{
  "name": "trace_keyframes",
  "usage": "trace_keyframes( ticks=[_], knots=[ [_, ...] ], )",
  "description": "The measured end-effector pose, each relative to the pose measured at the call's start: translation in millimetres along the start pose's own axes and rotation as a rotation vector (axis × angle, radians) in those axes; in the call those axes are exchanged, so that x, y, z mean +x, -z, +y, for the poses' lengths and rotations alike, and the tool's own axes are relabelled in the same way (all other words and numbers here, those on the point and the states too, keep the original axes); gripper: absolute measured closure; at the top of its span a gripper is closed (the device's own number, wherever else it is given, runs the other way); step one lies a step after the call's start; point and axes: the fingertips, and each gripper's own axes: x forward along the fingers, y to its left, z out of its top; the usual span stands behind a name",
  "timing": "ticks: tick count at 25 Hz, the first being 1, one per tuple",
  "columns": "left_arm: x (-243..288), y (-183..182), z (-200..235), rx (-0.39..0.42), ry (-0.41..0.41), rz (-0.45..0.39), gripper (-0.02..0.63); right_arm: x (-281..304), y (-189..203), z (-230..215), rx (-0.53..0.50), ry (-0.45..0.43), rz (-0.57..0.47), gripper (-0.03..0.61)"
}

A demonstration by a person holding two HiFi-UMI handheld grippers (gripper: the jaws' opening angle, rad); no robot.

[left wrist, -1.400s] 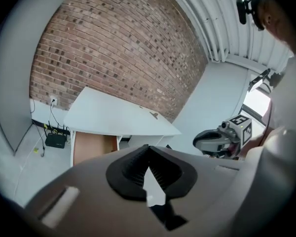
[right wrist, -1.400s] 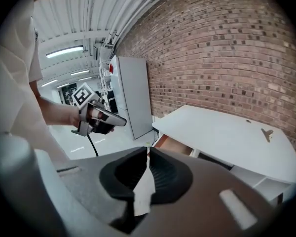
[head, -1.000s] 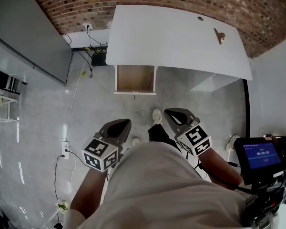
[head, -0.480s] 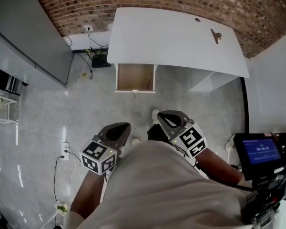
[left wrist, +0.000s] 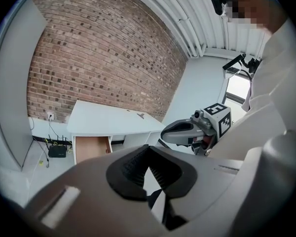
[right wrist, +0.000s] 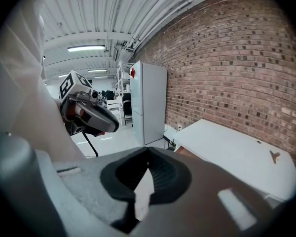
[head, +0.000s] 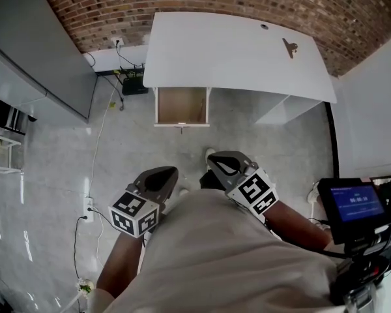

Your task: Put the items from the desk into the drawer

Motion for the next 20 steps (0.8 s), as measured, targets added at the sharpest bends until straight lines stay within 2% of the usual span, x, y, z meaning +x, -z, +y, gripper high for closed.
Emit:
trace_keyframes(
  ticks=[14,20],
  knots=[
    [-2.0,4.9,2.8,-0.021,-0.018,0.004,0.606,-0.8,1.1,2.9,-0.020,-0.011,0.008,0.577],
    [3.2,6.2,2.8,-0.021,0.000,0.015,0.607,-2.3,4.0,0.6,-0.009,0.000,0.019,0.577]
  ],
)
